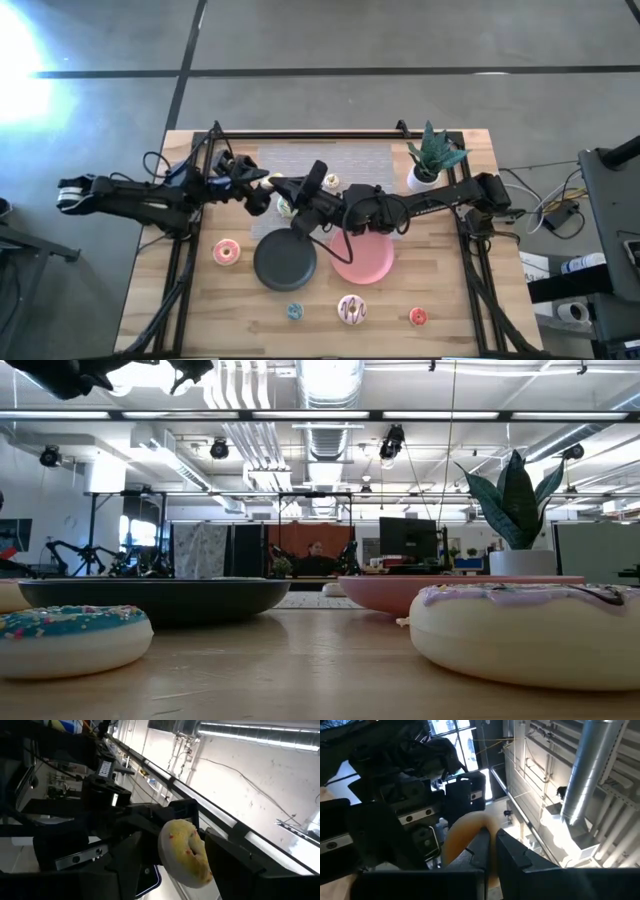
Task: Pick & Place donuts
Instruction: Put the small yellow doughnut on the black plate
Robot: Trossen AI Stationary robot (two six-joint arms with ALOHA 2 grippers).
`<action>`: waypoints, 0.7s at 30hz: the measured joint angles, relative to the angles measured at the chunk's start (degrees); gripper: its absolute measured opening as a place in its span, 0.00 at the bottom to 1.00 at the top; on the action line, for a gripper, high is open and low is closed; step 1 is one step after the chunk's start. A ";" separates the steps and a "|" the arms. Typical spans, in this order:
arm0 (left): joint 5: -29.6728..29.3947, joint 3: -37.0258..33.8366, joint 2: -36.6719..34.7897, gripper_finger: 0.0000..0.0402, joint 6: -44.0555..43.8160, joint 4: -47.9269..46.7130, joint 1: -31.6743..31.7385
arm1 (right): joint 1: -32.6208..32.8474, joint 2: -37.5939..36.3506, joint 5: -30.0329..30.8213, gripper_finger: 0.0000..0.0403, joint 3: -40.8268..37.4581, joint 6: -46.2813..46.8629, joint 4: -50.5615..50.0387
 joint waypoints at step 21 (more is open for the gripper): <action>1.18 0.91 0.96 0.47 2.31 1.30 0.00 | -0.02 0.00 1.53 0.03 -0.96 0.52 -0.08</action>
